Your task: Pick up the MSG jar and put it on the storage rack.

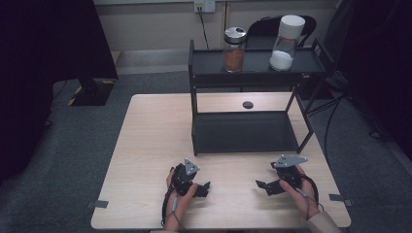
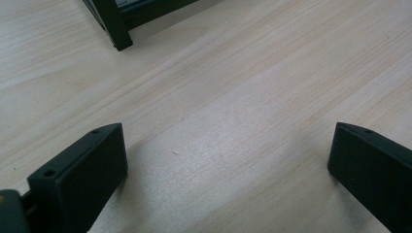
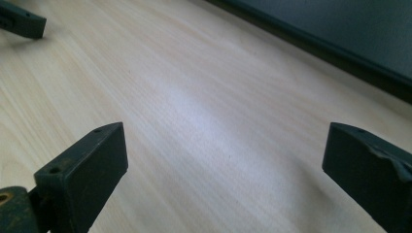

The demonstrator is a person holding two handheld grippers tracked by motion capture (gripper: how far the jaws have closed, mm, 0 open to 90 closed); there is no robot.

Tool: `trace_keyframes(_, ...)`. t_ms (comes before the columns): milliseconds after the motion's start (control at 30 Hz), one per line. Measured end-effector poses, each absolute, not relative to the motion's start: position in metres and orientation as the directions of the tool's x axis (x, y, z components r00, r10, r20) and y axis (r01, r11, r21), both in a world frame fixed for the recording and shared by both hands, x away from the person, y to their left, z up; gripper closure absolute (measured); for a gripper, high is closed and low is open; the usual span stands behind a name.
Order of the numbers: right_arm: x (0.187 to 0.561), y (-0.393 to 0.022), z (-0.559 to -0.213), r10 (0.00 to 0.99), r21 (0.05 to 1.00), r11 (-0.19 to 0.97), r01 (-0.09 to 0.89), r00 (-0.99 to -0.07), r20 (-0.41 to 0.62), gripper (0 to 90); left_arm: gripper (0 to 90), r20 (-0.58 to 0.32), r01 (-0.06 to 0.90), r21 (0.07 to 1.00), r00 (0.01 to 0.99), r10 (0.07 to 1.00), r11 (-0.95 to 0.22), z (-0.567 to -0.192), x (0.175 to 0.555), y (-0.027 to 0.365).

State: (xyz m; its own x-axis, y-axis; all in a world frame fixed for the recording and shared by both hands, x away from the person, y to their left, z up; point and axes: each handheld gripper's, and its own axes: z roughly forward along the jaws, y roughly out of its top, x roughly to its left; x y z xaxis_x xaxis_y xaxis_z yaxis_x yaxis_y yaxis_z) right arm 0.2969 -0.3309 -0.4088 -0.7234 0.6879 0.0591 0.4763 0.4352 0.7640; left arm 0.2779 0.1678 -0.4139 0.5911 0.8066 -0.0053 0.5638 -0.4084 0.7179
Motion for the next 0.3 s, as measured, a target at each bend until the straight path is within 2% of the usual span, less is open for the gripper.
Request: trace_keyframes(300,0.2904,-0.3215,-0.4103,0.688,0.716,0.511,0.476,-0.725,-0.01,0.0,0.0,-0.005,0.564,0.718,0.591,0.807,-0.408,-0.4139,0.2779,0.1678)
